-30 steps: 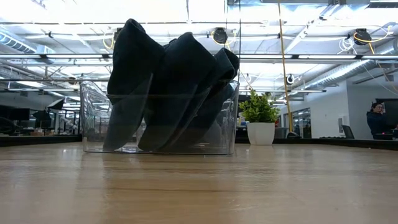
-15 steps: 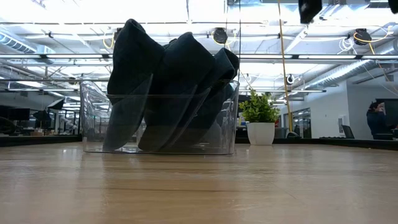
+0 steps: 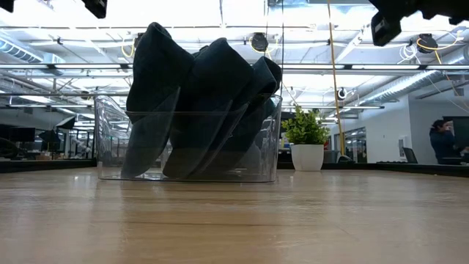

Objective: Pick & Place hat
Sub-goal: Return to Home Position

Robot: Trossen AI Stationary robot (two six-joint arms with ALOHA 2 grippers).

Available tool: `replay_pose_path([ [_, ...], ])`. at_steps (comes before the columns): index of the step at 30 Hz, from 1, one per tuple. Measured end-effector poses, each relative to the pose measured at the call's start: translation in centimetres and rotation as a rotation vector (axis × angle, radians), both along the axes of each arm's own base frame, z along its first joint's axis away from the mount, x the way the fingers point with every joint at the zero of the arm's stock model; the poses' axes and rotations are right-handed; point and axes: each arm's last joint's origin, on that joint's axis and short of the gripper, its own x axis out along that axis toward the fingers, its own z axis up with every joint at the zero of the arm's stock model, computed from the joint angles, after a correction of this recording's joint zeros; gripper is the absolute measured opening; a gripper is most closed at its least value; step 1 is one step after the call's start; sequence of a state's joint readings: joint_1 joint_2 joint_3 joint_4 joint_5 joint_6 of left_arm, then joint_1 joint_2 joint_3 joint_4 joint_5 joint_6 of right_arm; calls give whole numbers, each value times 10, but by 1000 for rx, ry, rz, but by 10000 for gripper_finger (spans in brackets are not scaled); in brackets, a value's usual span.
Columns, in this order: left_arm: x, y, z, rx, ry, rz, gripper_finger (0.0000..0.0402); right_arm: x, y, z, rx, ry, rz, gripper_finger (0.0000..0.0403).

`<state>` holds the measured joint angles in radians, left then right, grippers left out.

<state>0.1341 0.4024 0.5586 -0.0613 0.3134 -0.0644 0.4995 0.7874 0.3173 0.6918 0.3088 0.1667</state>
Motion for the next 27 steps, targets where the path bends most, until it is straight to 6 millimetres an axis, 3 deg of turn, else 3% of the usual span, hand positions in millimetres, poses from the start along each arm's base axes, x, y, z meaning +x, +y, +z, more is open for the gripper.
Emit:
replay_pose_path([
  [11, 14, 2, -42, -87, -71, -9, 189, -14, -8, -18, 39, -2, 4, 170],
  [16, 16, 5, -56, -155, -55, 89, 200, -20, -11, -27, 47, -17, 4, 170],
  [22, 17, 6, -63, -225, -29, 101, 207, -24, -13, -37, 45, -19, 3, 170],
  [27, 17, 4, -61, -188, -57, 131, 207, -28, -15, -45, 57, -43, 5, 168],
])
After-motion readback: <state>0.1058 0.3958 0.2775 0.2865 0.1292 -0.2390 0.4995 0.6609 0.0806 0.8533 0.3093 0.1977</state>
